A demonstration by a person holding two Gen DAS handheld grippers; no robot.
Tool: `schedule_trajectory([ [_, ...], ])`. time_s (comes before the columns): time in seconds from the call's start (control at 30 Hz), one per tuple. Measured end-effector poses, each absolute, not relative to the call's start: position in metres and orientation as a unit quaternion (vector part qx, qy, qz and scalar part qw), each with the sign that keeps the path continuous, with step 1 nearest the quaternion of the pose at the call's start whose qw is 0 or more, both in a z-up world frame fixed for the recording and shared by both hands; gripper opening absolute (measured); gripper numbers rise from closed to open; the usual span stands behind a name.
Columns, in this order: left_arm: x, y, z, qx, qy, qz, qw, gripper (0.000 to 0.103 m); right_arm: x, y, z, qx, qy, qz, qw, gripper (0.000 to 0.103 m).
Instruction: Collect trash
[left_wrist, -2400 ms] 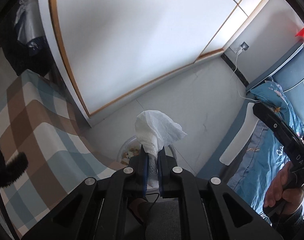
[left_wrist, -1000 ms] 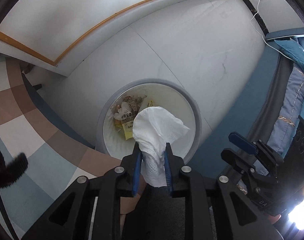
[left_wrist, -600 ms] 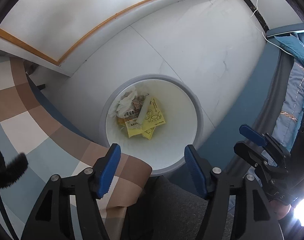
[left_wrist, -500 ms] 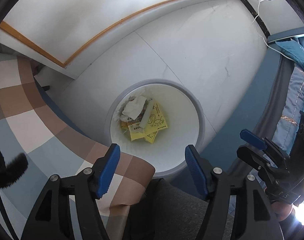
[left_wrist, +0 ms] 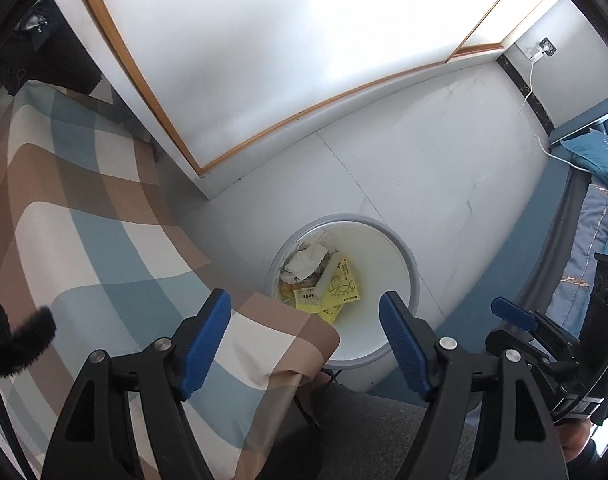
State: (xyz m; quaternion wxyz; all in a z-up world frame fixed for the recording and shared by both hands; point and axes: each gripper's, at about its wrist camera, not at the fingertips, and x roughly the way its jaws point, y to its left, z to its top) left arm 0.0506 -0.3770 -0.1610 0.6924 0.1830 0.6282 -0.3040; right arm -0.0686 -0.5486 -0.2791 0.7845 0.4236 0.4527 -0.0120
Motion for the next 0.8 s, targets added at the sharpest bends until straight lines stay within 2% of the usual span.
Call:
schedule_trajectory([
  [0.23, 0.037, -0.367, -0.145, 0.192, 0.606, -0.308, 0.708, 0.074, -0.071, -0.548, -0.263, 0.426, 0.454, -0.027, 0.782, 0.094],
  [0.8, 0.029, -0.358, -0.127, 0.180, 0.599, -0.309, 0.717, 0.074, -0.079, -0.540, -0.256, 0.424, 0.474, -0.049, 0.770, 0.095],
])
